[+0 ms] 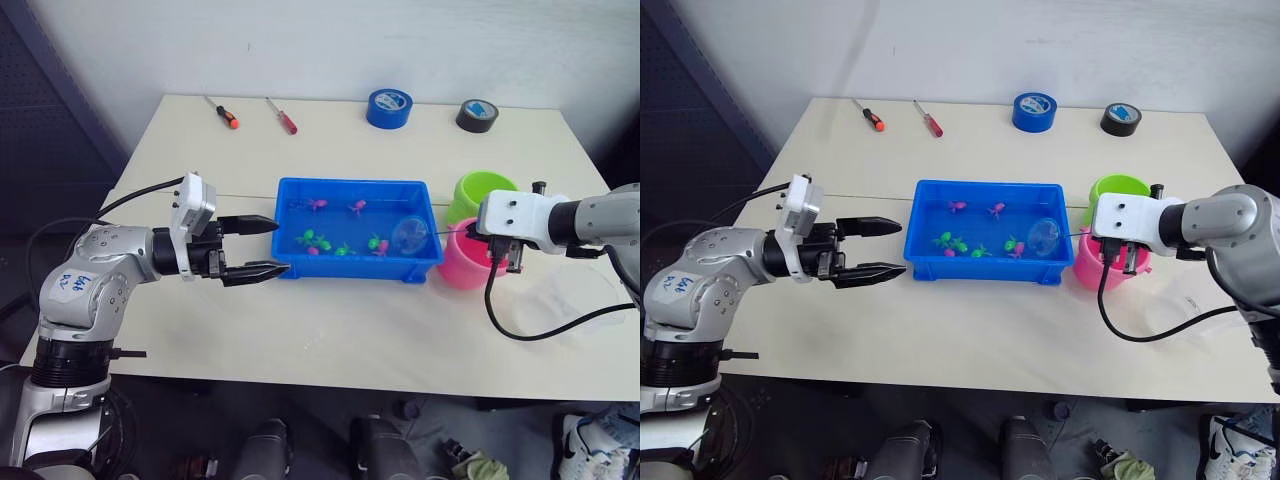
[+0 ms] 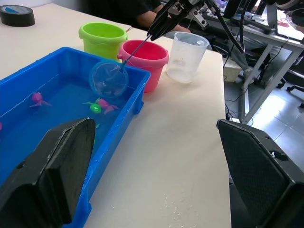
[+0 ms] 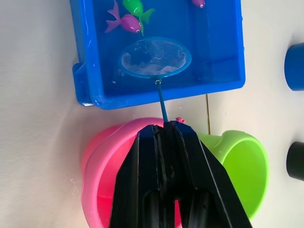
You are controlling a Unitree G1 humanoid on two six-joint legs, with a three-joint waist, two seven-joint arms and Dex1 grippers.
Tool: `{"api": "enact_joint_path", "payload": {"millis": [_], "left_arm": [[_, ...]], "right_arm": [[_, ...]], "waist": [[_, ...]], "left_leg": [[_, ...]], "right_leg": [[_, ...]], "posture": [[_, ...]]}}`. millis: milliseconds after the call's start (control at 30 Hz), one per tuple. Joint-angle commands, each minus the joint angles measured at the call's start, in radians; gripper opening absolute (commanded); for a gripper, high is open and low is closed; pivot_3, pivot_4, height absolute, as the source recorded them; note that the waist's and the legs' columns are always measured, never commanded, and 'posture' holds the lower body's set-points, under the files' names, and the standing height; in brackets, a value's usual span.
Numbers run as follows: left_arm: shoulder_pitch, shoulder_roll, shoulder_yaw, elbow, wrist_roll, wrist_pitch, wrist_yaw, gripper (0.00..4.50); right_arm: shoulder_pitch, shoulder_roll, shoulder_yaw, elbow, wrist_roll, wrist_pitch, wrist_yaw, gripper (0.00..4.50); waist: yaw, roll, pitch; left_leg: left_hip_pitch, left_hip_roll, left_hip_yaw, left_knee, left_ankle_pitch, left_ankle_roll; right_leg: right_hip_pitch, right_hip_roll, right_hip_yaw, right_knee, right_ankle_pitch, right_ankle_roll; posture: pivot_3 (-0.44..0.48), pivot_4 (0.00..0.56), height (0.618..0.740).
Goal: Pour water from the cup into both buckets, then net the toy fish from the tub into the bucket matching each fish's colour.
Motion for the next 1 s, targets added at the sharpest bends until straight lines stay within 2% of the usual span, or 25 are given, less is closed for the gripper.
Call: {"api": "enact_joint_path", "payload": {"millis": [33,700,933,1000], "left_arm": [[-0.023,0.009,0.006,-0.019,-0.011,-0.021,-0.005,4.45],[-0.009,0.038,-0.008,-0.037,0.007,-0.041,-0.008,4.45],[-0.011,0.042,-0.001,-0.036,0.003,-0.045,0.002,4.45],[-0.008,0.044,0.0,-0.037,0.003,-0.047,0.005,4.45]], "right_arm": [[0.003,0.012,-0.03,-0.043,0.004,0.014,0.013,0.0],[-0.004,0.096,-0.023,-0.031,-0.018,0.028,0.014,0.0],[0.005,0.153,-0.059,-0.028,0.069,0.136,0.031,0.0],[0.011,0.181,-0.086,-0.032,0.123,0.218,0.022,0.0]], "waist": [[0.0,0.0,0.0],[0.0,0.0,0.0],[0.0,0.0,0.0],[0.0,0.0,0.0]], "left_leg": [[0.0,0.0,0.0,0.0,0.0,0.0],[0.0,0.0,0.0,0.0,0.0,0.0],[0.0,0.0,0.0,0.0,0.0,0.0],[0.0,0.0,0.0,0.0,0.0,0.0]], "right_leg": [[0.0,0.0,0.0,0.0,0.0,0.0],[0.0,0.0,0.0,0.0,0.0,0.0],[0.0,0.0,0.0,0.0,0.0,0.0],[0.0,0.0,0.0,0.001,0.0,0.0]], "posture": [[0.0,0.15,0.74],[0.0,0.15,0.74],[0.0,0.15,0.74],[0.0,0.15,0.74]]}}
